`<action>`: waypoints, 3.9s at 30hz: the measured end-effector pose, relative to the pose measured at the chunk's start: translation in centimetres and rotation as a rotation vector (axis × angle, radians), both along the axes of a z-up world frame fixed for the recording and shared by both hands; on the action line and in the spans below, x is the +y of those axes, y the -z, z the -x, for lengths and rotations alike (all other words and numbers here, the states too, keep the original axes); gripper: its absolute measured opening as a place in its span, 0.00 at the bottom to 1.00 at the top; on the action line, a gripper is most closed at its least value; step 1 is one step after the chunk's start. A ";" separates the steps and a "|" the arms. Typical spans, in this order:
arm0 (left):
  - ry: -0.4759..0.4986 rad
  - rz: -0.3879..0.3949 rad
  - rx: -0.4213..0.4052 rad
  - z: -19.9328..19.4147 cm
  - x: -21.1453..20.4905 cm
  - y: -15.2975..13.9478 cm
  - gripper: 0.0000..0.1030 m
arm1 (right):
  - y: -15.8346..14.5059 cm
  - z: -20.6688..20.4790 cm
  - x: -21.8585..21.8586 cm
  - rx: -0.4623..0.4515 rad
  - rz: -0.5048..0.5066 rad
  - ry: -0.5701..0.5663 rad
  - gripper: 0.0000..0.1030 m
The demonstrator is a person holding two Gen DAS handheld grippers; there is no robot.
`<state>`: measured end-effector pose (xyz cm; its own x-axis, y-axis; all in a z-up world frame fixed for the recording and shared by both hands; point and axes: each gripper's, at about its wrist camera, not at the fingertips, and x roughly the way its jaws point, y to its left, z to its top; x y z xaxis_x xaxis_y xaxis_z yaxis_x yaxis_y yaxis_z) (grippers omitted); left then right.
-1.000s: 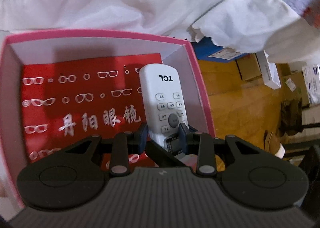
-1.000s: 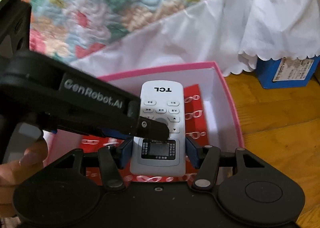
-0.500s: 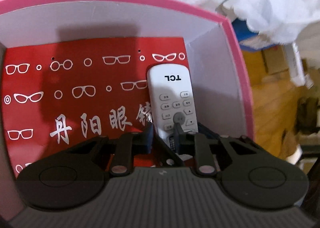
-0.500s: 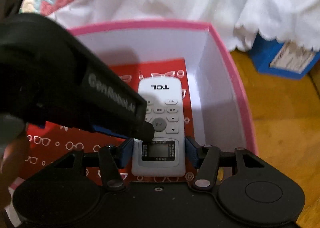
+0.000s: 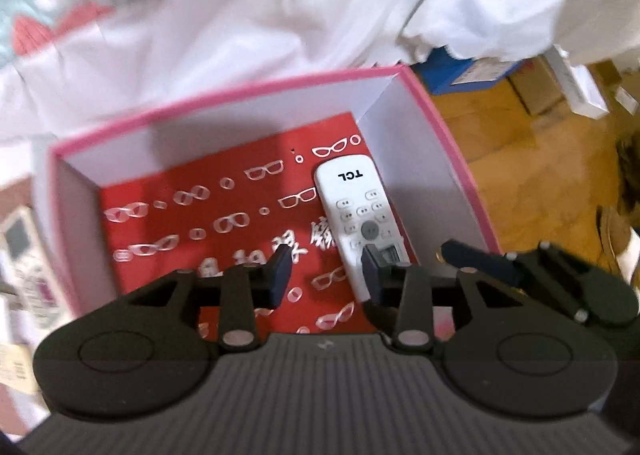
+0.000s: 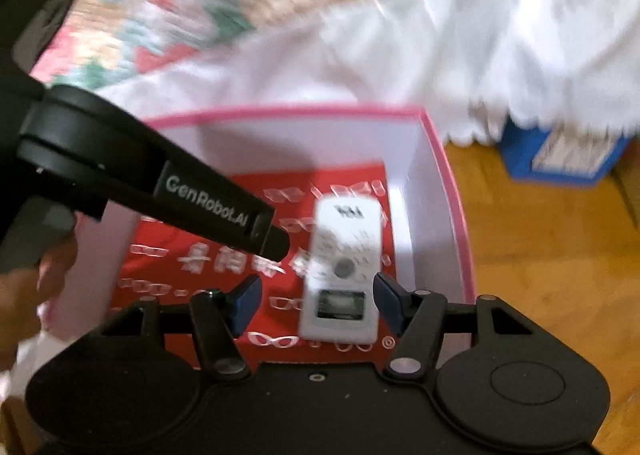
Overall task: Organize rigid objects
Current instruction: 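Open the left tool to release the remote and lift away, then lower the left tool onto the white charger with keys and grasp it, then carry the white charger with the left tool into the pink box and release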
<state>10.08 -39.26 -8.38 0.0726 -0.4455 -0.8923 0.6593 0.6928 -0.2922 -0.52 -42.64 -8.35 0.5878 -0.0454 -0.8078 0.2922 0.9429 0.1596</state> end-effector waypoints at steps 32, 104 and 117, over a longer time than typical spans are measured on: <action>-0.095 -0.058 -0.087 -1.1 30.7 -4.5 0.40 | -5.8 -3.0 22.9 -0.084 -0.331 -0.542 0.65; -0.037 0.198 -0.048 3.6 26.0 -7.0 0.30 | -6.7 0.5 23.3 -0.215 0.170 -0.227 0.51; -0.049 0.235 0.097 1.0 13.8 -4.6 0.30 | -5.6 -1.3 12.5 -0.048 0.197 -0.170 0.51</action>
